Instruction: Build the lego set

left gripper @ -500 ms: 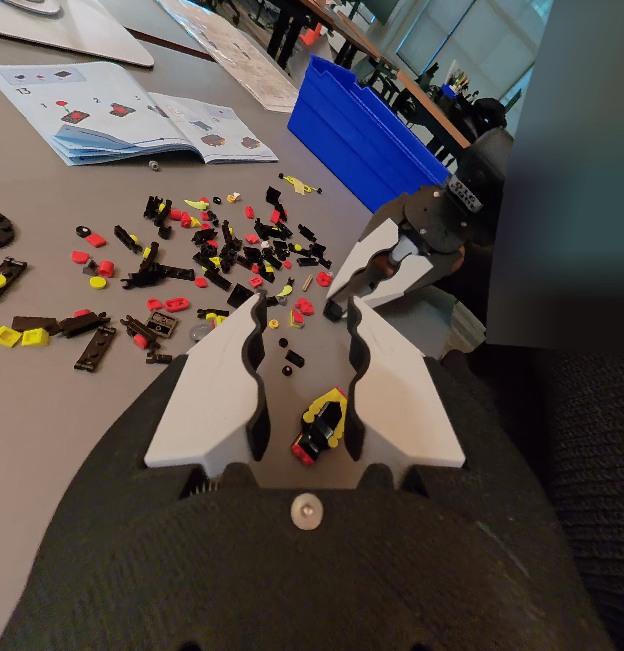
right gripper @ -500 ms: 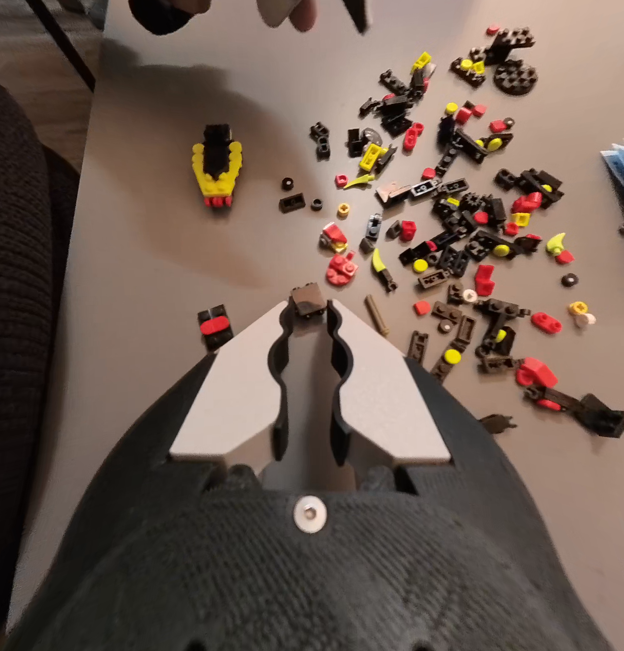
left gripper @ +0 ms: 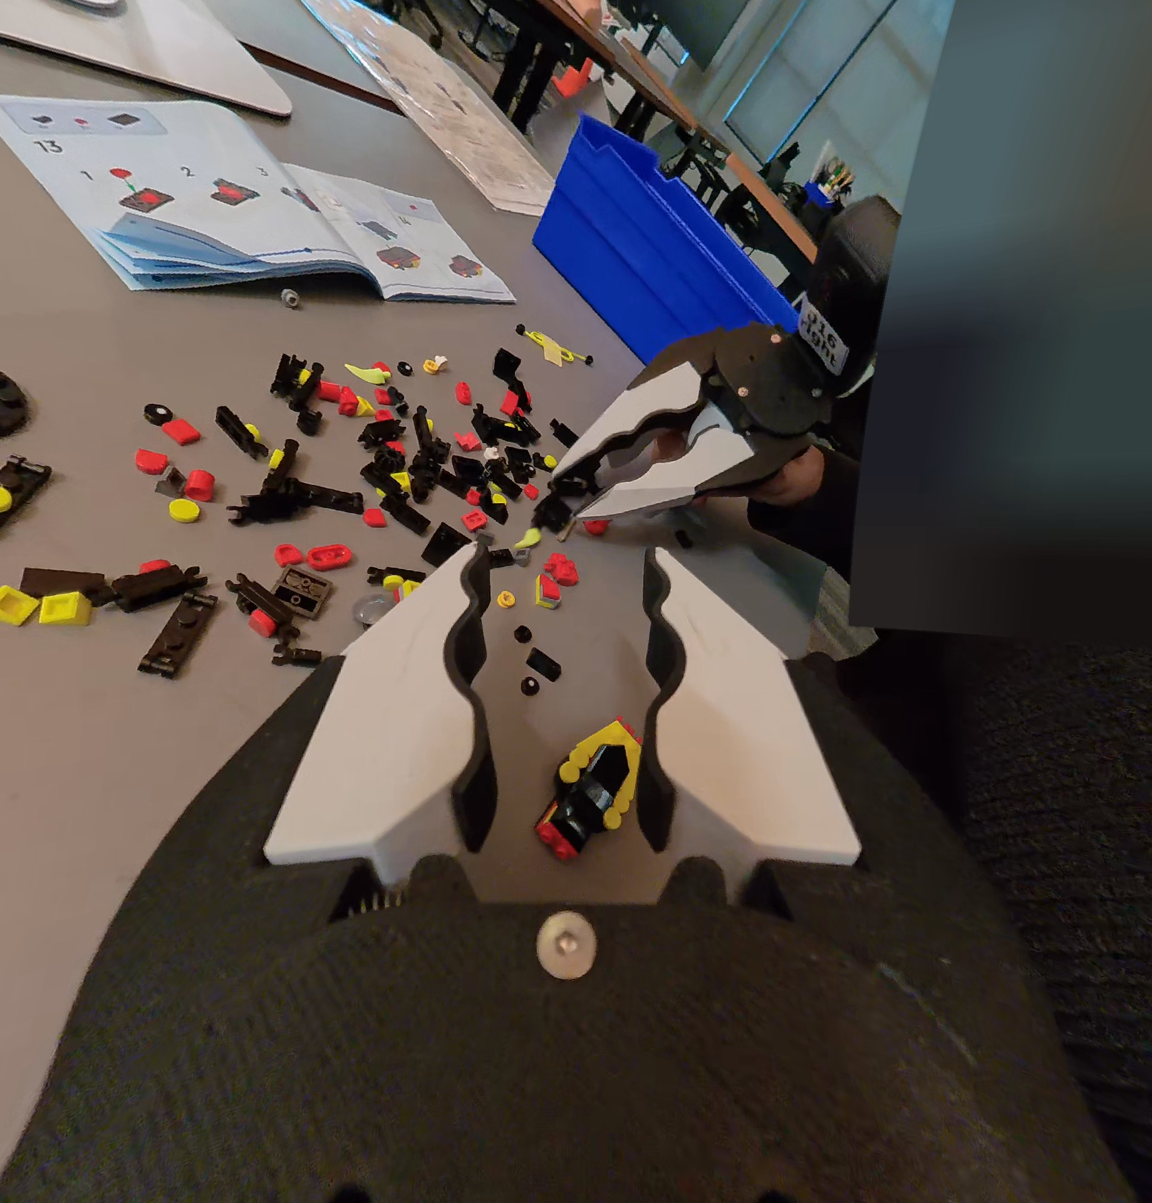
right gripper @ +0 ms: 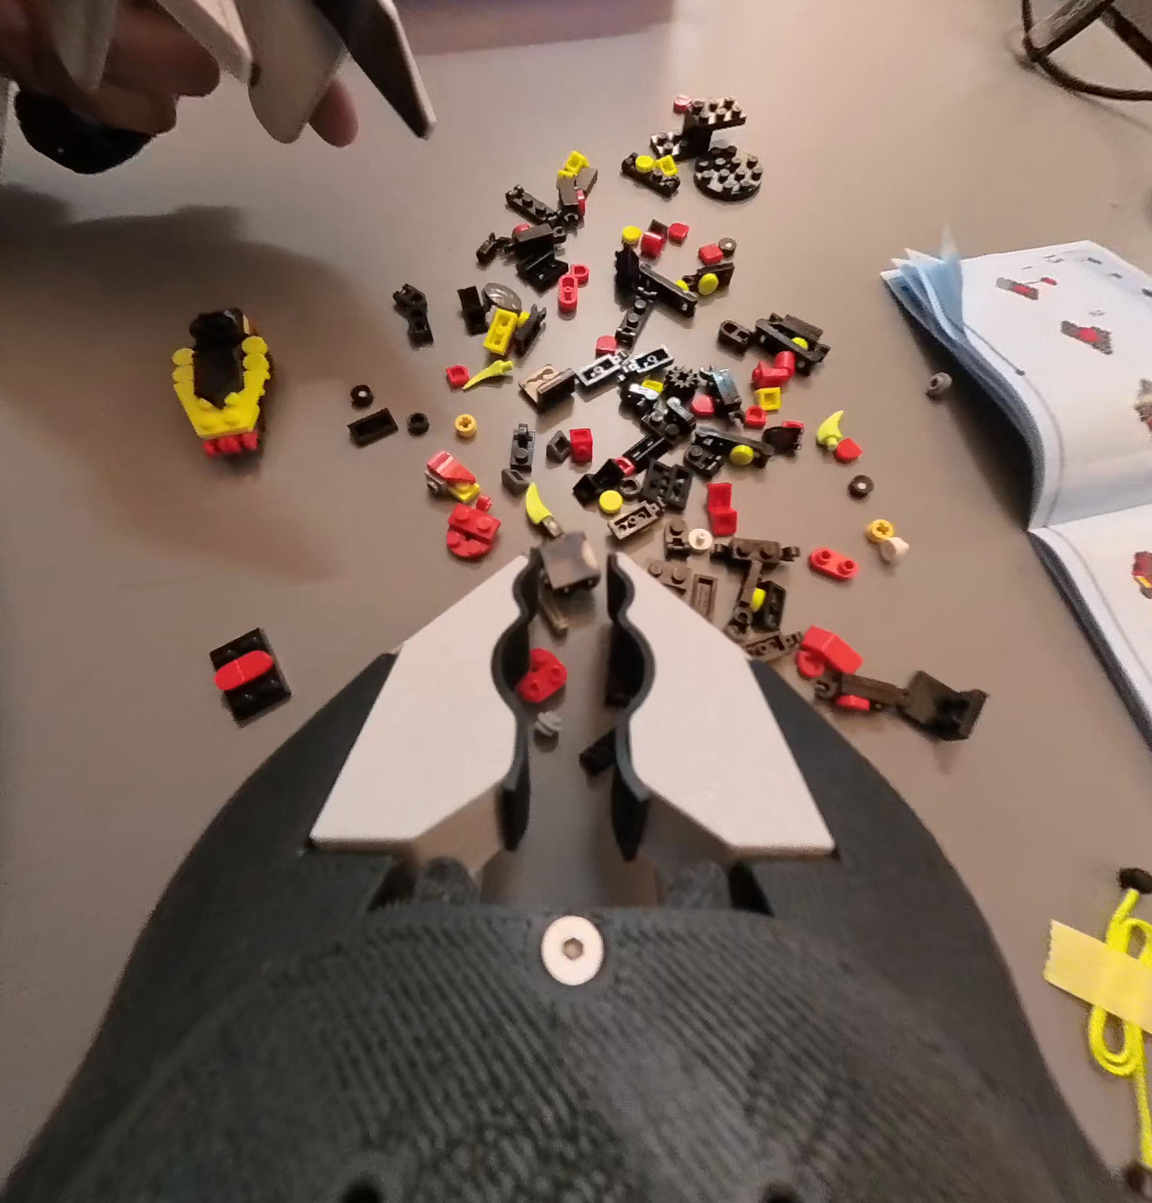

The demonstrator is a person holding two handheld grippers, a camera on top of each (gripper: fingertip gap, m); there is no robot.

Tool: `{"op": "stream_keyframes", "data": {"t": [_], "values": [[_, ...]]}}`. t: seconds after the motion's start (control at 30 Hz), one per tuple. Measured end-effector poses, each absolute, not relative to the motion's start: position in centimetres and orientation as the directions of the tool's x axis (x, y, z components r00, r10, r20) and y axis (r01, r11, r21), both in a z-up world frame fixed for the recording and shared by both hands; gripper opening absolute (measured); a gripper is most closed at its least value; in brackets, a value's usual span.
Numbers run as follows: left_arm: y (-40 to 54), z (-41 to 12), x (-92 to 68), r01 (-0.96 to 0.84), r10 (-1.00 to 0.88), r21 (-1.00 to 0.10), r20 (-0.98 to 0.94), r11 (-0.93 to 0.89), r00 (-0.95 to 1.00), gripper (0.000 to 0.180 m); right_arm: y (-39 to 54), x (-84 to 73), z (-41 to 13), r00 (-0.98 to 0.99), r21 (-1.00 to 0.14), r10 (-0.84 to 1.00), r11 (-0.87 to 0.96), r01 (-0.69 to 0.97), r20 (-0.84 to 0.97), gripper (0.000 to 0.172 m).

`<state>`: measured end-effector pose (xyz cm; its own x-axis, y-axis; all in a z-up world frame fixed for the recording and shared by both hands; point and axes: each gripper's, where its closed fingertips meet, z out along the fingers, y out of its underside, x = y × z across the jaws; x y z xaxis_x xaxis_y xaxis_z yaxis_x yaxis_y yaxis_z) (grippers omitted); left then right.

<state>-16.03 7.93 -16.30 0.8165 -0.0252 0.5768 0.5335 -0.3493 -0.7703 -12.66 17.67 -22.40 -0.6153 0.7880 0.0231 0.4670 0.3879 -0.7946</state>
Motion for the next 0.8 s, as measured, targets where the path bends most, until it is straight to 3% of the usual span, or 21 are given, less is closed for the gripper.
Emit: {"op": "stream_keyframes", "data": {"t": [0.8], "values": [[8.3, -16.7, -18.0, 0.584, 0.022, -0.752, 0.608, -0.306, 0.794, 0.044, 19.6, -13.0, -20.7, -0.554, -0.861, 0.829, 0.228, 0.455, -0.074, 0.011]]}}
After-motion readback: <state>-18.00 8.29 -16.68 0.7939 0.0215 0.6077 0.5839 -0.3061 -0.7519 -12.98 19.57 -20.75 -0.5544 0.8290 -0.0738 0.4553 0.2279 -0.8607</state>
